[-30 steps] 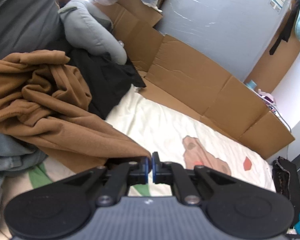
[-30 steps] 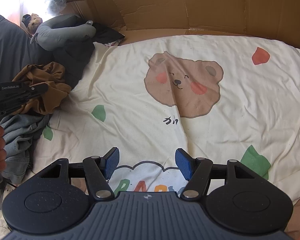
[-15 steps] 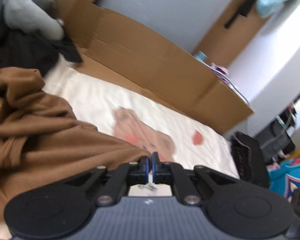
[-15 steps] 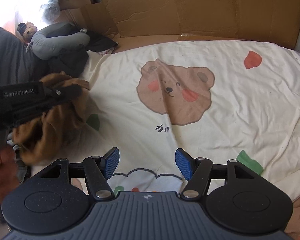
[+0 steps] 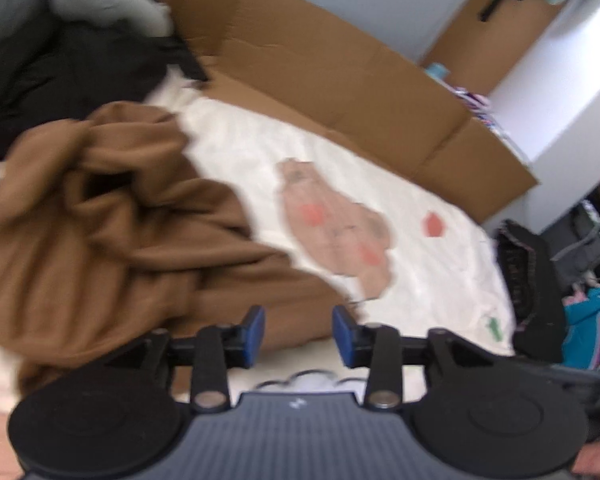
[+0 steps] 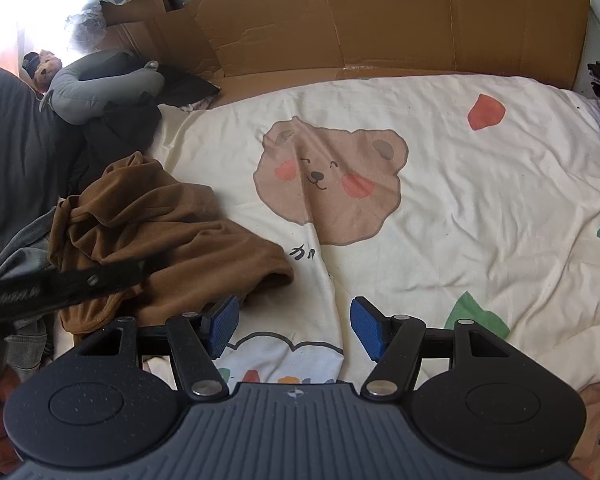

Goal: Fold clothes
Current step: 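Close the left tool on the brown t-shirt and pull it onto the blanket, then grasp the brown t-shirt with the right tool while the left tool holds it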

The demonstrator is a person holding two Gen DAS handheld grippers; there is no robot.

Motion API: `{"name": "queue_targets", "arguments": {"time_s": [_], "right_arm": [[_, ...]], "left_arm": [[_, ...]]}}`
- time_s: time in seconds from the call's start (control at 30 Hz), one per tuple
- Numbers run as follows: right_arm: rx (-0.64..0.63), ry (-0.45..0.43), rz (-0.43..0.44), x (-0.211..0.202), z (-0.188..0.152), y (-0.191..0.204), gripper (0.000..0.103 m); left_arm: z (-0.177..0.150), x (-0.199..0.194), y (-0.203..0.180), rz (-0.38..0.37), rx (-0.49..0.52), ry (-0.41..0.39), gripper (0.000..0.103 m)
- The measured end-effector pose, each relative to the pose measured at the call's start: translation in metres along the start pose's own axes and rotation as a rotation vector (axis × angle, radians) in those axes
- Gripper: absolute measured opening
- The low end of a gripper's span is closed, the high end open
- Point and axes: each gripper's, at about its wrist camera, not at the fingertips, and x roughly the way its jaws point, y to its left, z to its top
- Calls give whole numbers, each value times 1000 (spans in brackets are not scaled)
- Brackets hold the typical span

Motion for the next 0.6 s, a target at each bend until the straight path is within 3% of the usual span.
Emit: {"name": "queue_targets", "arguments": {"time_s": [0.1,0.23,0.33,0.6], "right_arm": [[-14,6,11,4,-1,5,66],[-37,24,18,22,1,11,66],[-44,61,39,44,6,13,74],[-23,90,101,93,20,22,75]], "left_arm": [[-2,-9,26,108,-30,-5,60],[-9,-11,51,237,-4,26,61],[-10,-9,60,285,58,34,67],[-11,20,55,345,278,25,71]]}}
